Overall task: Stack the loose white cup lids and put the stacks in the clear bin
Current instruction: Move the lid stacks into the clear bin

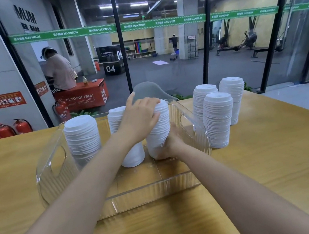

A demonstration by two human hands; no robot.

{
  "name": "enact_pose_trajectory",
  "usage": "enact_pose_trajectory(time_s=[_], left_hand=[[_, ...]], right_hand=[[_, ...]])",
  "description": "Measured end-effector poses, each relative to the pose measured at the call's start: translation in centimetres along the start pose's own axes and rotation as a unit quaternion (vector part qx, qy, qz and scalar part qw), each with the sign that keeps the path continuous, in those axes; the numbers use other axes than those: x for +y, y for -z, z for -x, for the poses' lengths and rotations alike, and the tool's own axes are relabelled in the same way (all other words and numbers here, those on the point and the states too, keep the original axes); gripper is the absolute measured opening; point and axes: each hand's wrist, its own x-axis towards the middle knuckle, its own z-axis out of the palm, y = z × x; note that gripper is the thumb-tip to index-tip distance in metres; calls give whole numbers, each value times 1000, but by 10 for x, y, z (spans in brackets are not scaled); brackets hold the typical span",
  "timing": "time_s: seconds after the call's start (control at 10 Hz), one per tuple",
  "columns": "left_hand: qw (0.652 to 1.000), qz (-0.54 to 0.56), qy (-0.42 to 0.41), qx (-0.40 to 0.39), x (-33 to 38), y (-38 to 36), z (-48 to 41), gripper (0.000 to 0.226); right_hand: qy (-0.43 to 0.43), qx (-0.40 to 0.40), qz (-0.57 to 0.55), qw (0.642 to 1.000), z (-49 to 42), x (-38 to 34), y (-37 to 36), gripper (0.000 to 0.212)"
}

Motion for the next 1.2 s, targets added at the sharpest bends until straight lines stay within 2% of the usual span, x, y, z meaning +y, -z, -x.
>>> enact_pose_trajectory(time_s=[0.1, 0.2, 0.3, 0.4, 0.5, 0.6, 0.7, 0.8, 1.0, 1.2], left_hand=[[1000, -24, -9, -5, 2, -1, 2, 42], [999, -43, -14, -21, 3, 1, 2, 50], [997, -74, -15, -27, 7, 1, 10, 65], [996, -87, -33, -9, 14, -2, 26, 74], [992, -117, -52, 15, 15, -12, 40, 82], [985, -153, -75, 33, 18, -19, 48, 92], [975, -197, -95, 29, 20, -27, 48, 109], [963, -245, -114, -2, 19, -37, 47, 120], [936, -317, -140, -58, 11, -45, 44, 128], [936, -320, -143, -40, 15, -53, 38, 126]], right_hand=[[-24, 3, -30, 999, 1, 3, 4, 114], [30, -13, -17, 999, 24, 5, 14, 85], [141, 32, 65, 987, 63, 13, 25, 64], [268, 82, 77, 957, 101, 25, 23, 45], [379, 159, 124, 903, 111, 42, 18, 26], [446, 241, 204, 838, 107, 56, 14, 27], [475, 307, 262, 782, 104, 70, 10, 41], [484, 338, 280, 757, 106, 80, 4, 46], [498, 343, 238, 760, 104, 83, 1, 43], [492, 336, 235, 768, 105, 83, -2, 41]])
